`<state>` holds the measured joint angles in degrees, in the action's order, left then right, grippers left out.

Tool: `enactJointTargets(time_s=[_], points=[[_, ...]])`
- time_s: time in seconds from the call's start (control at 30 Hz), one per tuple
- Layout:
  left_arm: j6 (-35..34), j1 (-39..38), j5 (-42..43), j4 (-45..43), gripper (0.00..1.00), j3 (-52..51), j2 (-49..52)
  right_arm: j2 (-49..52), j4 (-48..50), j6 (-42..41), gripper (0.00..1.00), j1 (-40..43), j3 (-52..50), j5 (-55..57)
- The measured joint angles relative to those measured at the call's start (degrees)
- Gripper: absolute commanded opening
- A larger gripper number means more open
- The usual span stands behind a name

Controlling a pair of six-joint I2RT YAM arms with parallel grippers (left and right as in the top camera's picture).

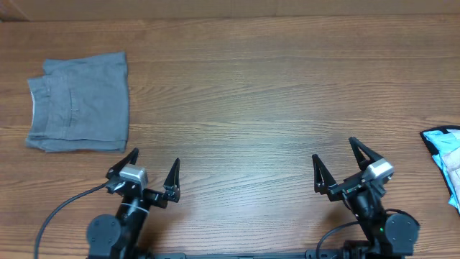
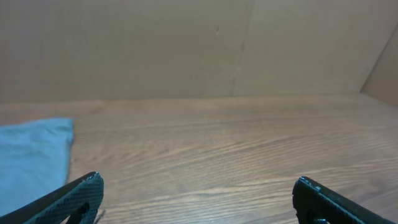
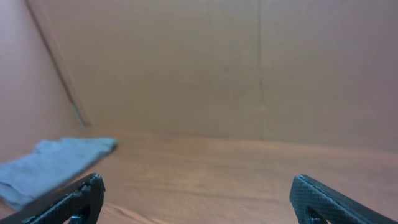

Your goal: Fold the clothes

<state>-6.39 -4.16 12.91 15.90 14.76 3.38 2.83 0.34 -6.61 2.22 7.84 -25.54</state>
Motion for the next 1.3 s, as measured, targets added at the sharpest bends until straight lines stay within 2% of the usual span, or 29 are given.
enactJointTargets(time_s=[0.2, 0.5, 0.7, 0.97, 1.17, 1.3], points=[[1.3, 0.0, -0.1, 11.5, 1.00, 15.3, 12.8, 12.6, -9.4, -1.3, 1.00, 0.0, 13.7, -1.2], [2.1, 0.0, -0.1, 32.3, 1.00, 43.3, 41.1, 48.1, -40.0, -1.9, 1.00, 0.0, 42.8, 3.5], [2.1, 0.0, 0.0, 42.4, 1.00, 55.9, 55.4, 68.0, -52.3, -1.3, 1.00, 0.0, 58.8, 4.8], [2.1, 0.0, 0.0, 48.3, 1.00, 57.7, 64.5, 81.3, -57.6, -4.1, 1.00, 3.3, 70.2, 9.9], [2.1, 0.0, 0.2, 49.2, 1.00, 57.7, 66.4, 86.7, -55.1, -12.4, 1.00, 16.8, 75.9, 21.1], [2.1, 0.0, 0.2, 48.9, 1.00, 57.7, 66.4, 90.0, -52.2, -17.2, 0.93, 27.8, 76.2, 24.4]])
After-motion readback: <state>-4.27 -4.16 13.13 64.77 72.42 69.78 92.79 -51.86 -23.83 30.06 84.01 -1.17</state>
